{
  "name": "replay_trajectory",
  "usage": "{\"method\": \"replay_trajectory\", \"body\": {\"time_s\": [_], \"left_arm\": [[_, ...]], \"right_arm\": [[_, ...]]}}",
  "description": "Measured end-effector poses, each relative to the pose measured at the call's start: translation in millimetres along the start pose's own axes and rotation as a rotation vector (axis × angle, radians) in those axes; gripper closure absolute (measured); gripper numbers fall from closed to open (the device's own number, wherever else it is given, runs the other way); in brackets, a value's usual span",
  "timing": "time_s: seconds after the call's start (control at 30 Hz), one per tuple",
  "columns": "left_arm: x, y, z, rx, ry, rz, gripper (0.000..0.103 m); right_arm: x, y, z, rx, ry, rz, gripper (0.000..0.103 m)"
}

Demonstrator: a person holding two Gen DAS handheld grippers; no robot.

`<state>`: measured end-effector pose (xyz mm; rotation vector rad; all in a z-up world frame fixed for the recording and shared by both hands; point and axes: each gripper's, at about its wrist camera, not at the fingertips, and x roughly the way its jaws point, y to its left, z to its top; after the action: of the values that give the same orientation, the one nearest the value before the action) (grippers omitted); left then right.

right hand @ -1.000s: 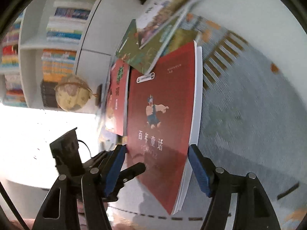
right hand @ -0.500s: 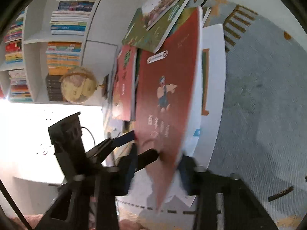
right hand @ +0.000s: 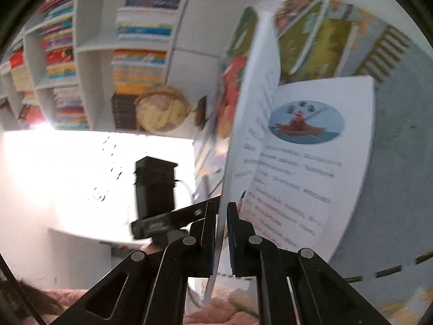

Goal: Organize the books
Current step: 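Close the right tool on the red book's edge and lift it, then close the left tool on the red book's other edge while the right tool holds it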

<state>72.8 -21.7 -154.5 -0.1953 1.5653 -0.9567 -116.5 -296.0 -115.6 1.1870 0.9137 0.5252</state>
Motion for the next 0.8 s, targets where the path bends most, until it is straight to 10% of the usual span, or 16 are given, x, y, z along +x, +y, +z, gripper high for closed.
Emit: {"method": "replay_trajectory", "body": {"time_s": [0.1, 0.27, 0.4, 0.57, 0.7, 0.8], "left_arm": [[-9, -1, -11, -0.008, -0.029, -0.102, 0.034], [-10, 2, -21, -0.013, -0.044, 0.021, 0.032], [-12, 25, -34, -0.118, -0.009, -0.101, 0.014], [-21, 23, -43, -0.127, -0.046, -0.287, 0.027], [-16, 10, -49, -0.06, -0.072, -0.096, 0.06], [-15, 6, -51, -0.029, -0.068, -0.007, 0.066]], "right_arm": [[12, 9, -5, -0.048, 0.066, -0.077, 0.095], [17, 10, -13, -0.041, 0.079, -0.034, 0.095], [16, 24, -12, -0.042, 0.073, 0.044, 0.093], [12, 29, -16, -0.04, 0.087, 0.082, 0.092], [12, 16, -22, -0.006, 0.091, 0.068, 0.092], [12, 17, -27, -0.049, 0.118, -0.105, 0.092]]}}
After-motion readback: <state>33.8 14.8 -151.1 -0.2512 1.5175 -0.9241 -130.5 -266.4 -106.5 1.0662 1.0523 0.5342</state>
